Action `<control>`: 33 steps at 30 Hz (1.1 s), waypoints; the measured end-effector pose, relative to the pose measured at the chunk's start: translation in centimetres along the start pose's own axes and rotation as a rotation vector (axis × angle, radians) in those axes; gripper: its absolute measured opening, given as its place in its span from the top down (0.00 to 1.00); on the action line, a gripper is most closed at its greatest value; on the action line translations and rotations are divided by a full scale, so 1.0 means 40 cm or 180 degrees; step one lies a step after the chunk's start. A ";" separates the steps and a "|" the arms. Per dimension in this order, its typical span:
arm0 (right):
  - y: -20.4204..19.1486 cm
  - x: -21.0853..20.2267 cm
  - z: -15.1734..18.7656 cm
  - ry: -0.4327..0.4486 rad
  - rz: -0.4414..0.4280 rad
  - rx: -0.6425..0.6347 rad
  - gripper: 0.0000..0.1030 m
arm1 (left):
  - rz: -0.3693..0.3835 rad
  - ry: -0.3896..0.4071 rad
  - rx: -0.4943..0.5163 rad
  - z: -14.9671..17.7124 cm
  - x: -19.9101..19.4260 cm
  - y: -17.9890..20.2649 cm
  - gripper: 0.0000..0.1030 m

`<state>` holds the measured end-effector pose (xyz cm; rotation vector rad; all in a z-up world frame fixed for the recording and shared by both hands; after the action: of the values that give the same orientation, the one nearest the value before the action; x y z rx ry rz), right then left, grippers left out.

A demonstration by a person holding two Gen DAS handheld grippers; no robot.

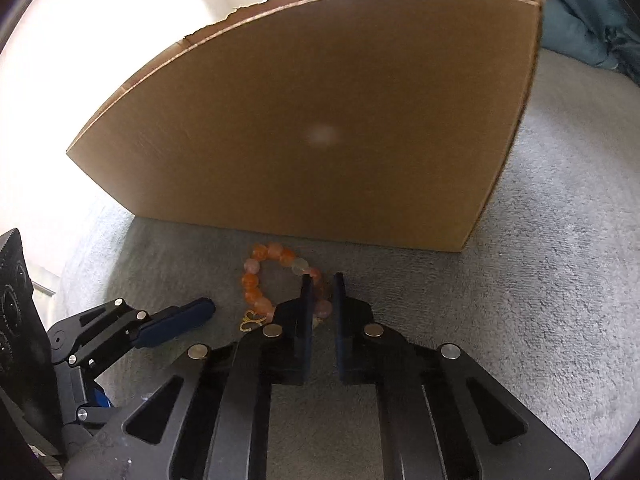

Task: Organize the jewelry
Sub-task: 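Close the left tool on the gold butterfly charm while the right tool lowers to the bracelet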

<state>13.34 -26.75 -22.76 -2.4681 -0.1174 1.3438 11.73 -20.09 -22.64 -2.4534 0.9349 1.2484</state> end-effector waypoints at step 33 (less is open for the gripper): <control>0.121 -0.122 0.101 0.0440 -0.0063 0.0620 0.70 | 0.0338 0.0117 -0.0025 -0.012 -0.005 -0.005 0.67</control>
<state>6.89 -31.42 -22.44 -2.3788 0.0207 1.1158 12.08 -20.06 -22.18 -2.4697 1.0850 1.2461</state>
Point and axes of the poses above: each gripper's, at about its wrist camera, not at the fingertips, and x roughly the way its jaws point, y to its right, z to its underside, the point moved 9 cm from there along x, roughly the way its jaws point, and after that the axes turned 4 degrees about y, right-handed, at the moved point
